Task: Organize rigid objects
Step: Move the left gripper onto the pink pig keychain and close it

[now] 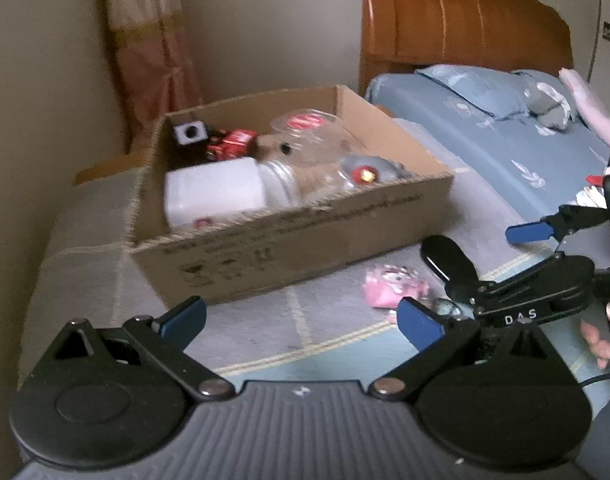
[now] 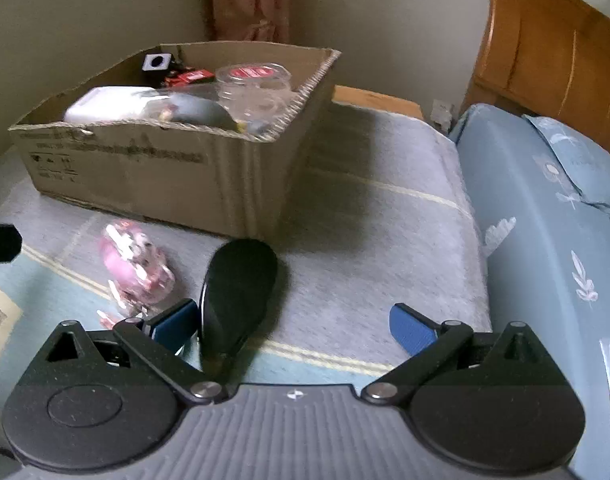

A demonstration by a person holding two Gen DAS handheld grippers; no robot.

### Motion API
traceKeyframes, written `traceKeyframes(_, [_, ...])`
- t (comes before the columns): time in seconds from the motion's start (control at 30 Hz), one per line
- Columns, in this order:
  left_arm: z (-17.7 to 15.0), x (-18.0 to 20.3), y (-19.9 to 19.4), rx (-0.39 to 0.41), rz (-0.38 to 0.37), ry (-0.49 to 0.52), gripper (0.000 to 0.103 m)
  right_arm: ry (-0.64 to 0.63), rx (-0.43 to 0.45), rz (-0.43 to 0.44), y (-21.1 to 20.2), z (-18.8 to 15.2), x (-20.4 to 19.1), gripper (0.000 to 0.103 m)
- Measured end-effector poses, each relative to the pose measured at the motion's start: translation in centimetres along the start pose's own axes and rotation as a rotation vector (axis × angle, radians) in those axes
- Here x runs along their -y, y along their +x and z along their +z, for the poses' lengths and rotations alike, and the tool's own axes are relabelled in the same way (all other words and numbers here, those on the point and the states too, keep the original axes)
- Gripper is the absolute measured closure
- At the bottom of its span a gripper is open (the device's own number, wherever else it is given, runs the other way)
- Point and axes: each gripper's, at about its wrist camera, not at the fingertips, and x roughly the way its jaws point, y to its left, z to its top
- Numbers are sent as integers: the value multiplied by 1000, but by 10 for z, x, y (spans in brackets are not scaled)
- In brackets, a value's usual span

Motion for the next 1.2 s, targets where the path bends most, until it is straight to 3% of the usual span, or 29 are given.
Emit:
traceKeyframes(0.27, [0,30,26,-41,-45,50,2,34,8,-43,-3,-13,25,0])
traceKeyframes(0.53, [6,47,50,-48,-64,62,6,81,23,-19,-6,-24,38,0])
traceKeyframes(0.73, [8,52,64,-66,-92,74,30,90,28,-26,-13,-31,39,0])
traceKeyframes(0.83, [10,51,69,-80,-112,63,51,103,31,-37,-15,-33,42,0])
traceKeyframes(1.2, [0,38,57,-89,-75,65,53,189,30,-101,-2,-23,59,0])
